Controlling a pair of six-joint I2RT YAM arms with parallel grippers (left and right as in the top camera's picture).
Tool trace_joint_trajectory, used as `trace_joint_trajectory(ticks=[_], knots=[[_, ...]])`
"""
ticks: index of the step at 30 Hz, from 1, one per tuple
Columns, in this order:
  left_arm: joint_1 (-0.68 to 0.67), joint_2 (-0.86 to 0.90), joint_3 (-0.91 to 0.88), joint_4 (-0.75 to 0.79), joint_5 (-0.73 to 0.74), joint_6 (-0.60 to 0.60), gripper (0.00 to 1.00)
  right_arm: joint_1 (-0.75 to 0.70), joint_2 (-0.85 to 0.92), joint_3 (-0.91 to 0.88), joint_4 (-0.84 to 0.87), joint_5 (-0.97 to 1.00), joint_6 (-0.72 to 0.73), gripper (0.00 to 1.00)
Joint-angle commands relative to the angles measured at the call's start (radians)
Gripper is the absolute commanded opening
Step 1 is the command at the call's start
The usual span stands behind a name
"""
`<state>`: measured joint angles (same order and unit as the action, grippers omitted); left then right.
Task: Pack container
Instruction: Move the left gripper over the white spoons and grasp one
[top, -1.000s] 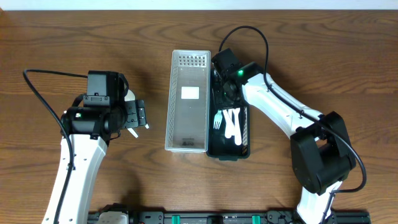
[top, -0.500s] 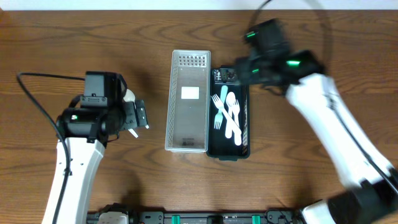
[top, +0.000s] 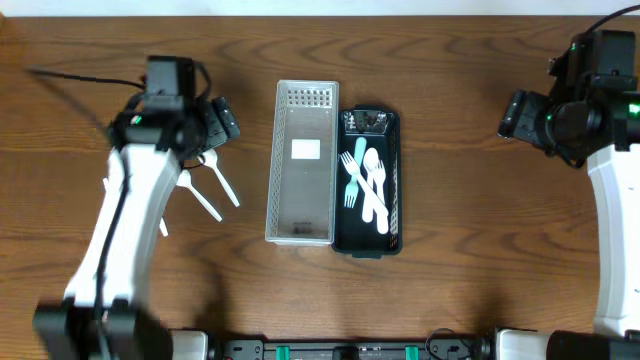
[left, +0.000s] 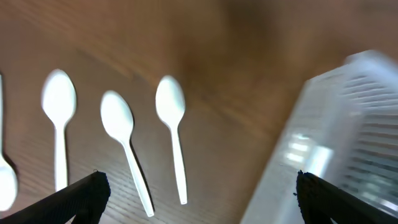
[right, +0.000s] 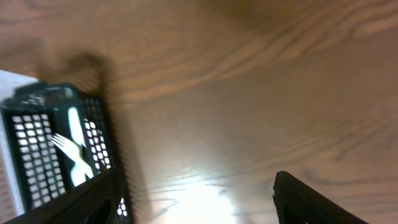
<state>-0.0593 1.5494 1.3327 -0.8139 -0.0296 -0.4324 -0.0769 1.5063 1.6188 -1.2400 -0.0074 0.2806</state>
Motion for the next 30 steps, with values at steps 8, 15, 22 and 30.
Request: trace_joint_trajectory(ticks=[8, 15, 22, 30], knots=[[0.077, 0.28, -0.006, 0.048, 0.078, -0.106, 0.98, -0.01, 0.039, -0.014, -0.028, -0.004, -0.061, 0.79], [0.093, 0.394, -0.006, 0.075, 0.101, -0.032, 0.98, -0.01, 0.039, -0.018, -0.036, -0.004, -0.061, 0.79], [0.093, 0.462, -0.006, 0.076, 0.101, -0.029, 0.98, -0.01, 0.039, -0.018, -0.04, -0.004, -0.061, 0.78], [0.093, 0.493, -0.006, 0.076, 0.125, -0.025, 0.99, -0.01, 0.039, -0.018, -0.051, -0.004, -0.061, 0.77]])
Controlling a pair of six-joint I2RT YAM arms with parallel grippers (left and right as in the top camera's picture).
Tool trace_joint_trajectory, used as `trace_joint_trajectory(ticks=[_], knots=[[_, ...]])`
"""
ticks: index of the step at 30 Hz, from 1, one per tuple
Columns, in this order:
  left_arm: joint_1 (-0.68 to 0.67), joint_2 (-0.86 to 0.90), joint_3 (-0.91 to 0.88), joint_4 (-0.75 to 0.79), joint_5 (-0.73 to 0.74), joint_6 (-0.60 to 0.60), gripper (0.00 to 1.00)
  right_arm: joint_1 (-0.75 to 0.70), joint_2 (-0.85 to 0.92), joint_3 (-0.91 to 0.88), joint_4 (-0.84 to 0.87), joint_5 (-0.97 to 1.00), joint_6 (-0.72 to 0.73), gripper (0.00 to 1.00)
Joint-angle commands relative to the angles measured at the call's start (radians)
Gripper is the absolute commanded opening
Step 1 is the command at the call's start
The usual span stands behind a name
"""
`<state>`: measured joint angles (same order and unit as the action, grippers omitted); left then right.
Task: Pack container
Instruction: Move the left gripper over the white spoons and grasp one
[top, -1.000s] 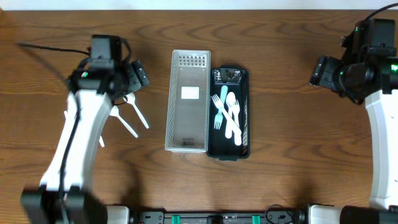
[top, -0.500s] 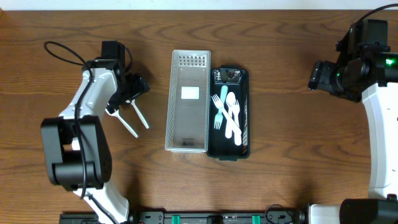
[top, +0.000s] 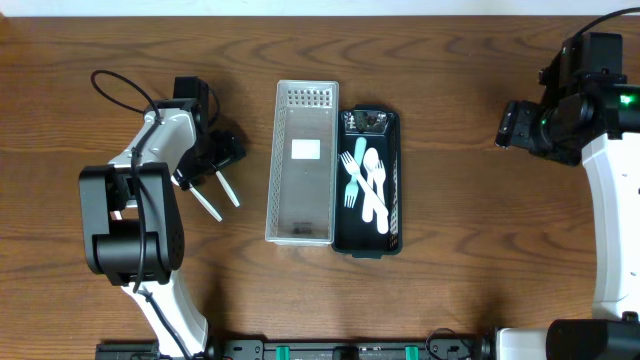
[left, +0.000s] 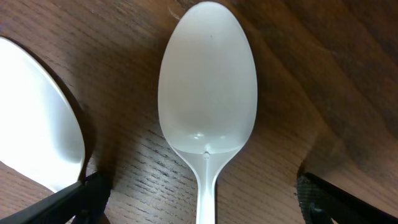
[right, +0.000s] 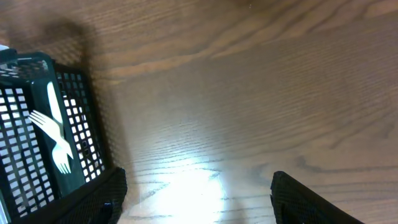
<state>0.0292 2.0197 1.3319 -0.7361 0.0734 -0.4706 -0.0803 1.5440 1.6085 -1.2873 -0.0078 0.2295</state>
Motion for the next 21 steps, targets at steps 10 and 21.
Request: trace_joint_trajectory(ticks=[10, 21], knots=[[0.004, 0.024, -0.006, -0.026, 0.025, 0.014, 0.9, -0.006, 0.001, -0.008, -0.012, -0.004, -0.01, 0.76], [0.004, 0.024, -0.006, -0.048, 0.025, 0.014, 0.38, -0.006, 0.001, -0.008, -0.015, -0.004, -0.01, 0.76]])
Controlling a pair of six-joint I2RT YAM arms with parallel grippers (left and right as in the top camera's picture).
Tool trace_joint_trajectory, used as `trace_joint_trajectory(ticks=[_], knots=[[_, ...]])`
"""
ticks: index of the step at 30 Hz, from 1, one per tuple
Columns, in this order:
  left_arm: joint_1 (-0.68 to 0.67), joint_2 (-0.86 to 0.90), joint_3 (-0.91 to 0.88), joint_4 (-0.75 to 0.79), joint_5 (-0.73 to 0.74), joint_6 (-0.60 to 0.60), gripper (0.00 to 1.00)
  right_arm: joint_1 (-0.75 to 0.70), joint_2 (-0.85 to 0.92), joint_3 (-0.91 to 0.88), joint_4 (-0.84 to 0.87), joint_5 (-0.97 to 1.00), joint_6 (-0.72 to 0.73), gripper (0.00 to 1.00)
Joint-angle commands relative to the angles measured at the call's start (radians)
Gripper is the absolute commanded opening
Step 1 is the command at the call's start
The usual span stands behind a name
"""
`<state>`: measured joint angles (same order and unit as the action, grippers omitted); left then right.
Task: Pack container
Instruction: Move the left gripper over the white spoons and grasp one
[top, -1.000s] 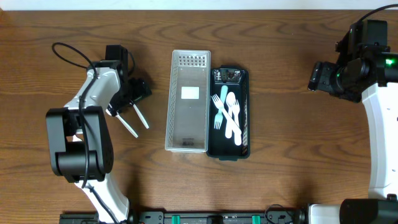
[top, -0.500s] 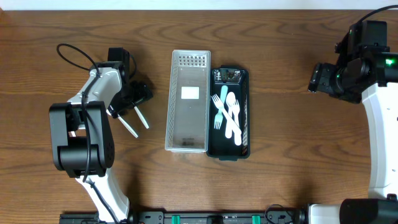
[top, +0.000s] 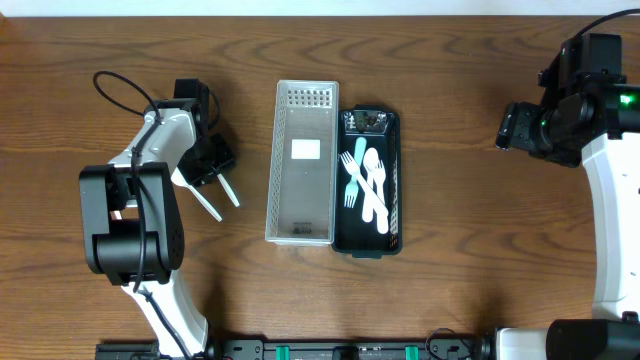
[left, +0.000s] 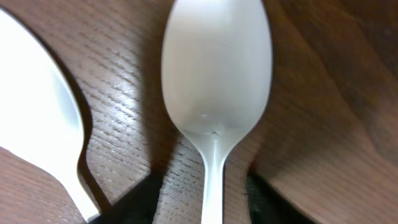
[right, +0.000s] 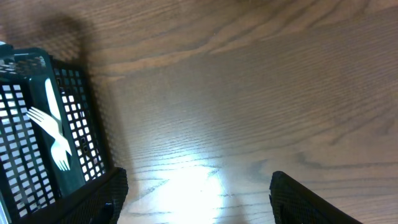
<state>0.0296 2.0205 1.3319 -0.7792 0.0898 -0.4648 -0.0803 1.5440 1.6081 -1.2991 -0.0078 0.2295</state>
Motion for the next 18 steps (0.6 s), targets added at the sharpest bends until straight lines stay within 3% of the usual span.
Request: trace_joint_trajectory(ticks=[1, 14, 18], knots=[[0.004, 0.024, -0.006, -0.004, 0.008, 0.008, 0.38, -0.006, 0.001, -0.008, -0.003, -0.004, -0.01, 0.76], [0.004, 0.024, -0.006, -0.005, 0.008, 0.008, 0.19, -0.006, 0.001, -0.008, -0.006, -0.003, -0.01, 0.76], [0.004, 0.024, -0.006, -0.005, 0.008, 0.008, 0.08, -0.006, 0.001, -0.008, -0.005, -0.003, -0.01, 0.76]])
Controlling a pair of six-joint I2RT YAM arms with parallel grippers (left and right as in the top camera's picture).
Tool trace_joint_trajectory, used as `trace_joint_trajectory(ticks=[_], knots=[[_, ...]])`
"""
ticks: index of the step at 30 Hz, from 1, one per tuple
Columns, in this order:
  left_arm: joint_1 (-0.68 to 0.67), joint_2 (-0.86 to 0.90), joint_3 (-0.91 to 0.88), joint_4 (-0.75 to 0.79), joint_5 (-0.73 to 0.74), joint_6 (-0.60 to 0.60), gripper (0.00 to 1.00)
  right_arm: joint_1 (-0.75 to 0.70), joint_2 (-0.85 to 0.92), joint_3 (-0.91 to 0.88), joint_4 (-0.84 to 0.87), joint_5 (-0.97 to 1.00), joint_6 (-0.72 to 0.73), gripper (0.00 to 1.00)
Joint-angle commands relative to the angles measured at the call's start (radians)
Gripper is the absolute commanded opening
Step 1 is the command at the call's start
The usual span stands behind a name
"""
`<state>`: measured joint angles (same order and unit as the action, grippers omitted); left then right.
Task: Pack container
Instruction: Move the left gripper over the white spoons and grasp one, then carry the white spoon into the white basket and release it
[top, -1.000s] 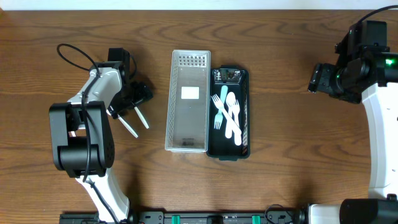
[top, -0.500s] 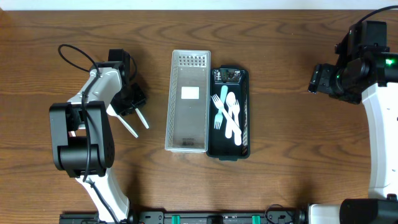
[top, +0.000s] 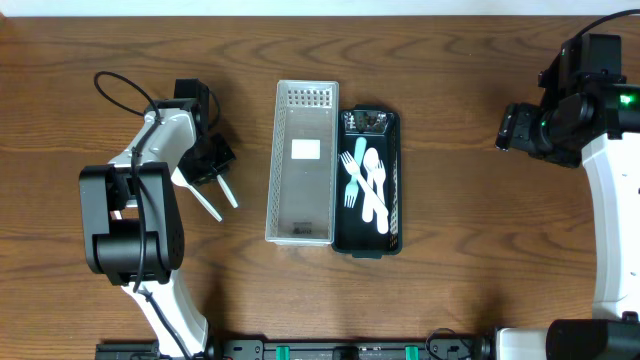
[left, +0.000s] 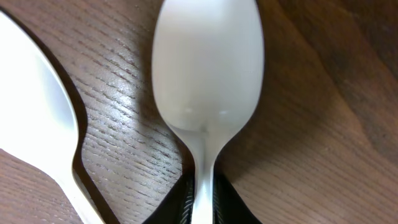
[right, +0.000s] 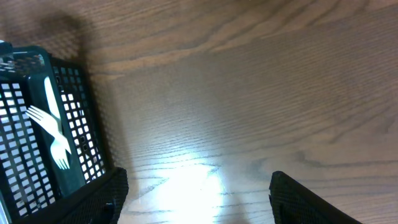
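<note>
A white plastic spoon (left: 207, 93) lies on the wood, and my left gripper (left: 202, 202) is shut on its handle, both pads pressed against it. A second white spoon (left: 43, 118) lies just to its left. From overhead the left gripper (top: 205, 160) sits low at the spoons (top: 215, 190), left of the empty grey basket (top: 302, 165). The black basket (top: 368, 180) beside it holds a teal fork and white cutlery. My right gripper (right: 196, 193) hangs open over bare table at the far right, with the black basket (right: 37, 143) at its view's left edge.
The two baskets stand side by side at mid table. A black cable (top: 115, 85) loops off the left arm. The right arm (top: 575, 110) is raised near the table's right edge.
The left gripper's fingers, part way in on either side of the spoon's handle, have shut onto it. The right arm has not moved.
The left gripper was open high above a row of white spoons beside the grey basket. It then stood low and open around one spoon, then with fingers closer in, and now it is shut on that spoon's handle. The right gripper stayed open.
</note>
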<state>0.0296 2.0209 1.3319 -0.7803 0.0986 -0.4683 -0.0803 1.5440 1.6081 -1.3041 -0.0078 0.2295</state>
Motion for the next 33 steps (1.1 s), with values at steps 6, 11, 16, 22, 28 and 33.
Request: trace_joint_trajectory(ticks=[6, 11, 16, 22, 28, 33], knots=[[0.004, 0.014, -0.005, -0.015, -0.001, 0.018, 0.06, -0.006, 0.001, -0.008, 0.001, -0.003, -0.01, 0.76], [-0.02, -0.079, 0.014, -0.072, -0.027, 0.058, 0.06, -0.006, 0.001, -0.008, 0.003, -0.003, -0.01, 0.76], [-0.122, -0.273, 0.065, -0.133, -0.057, 0.143, 0.06, -0.006, 0.001, -0.008, 0.009, -0.003, -0.01, 0.76], [-0.357, -0.488, 0.072, -0.124, -0.189, 0.161, 0.06, -0.006, 0.001, -0.008, 0.012, -0.004, -0.01, 0.76], [-0.554, -0.478, 0.063, -0.069, -0.224, 0.161, 0.06, -0.006, 0.001, -0.008, 0.013, -0.004, -0.01, 0.76], [-0.567, -0.349, 0.046, -0.031, -0.219, 0.134, 0.06, -0.006, 0.001, -0.008, 0.005, -0.004, -0.01, 0.75]])
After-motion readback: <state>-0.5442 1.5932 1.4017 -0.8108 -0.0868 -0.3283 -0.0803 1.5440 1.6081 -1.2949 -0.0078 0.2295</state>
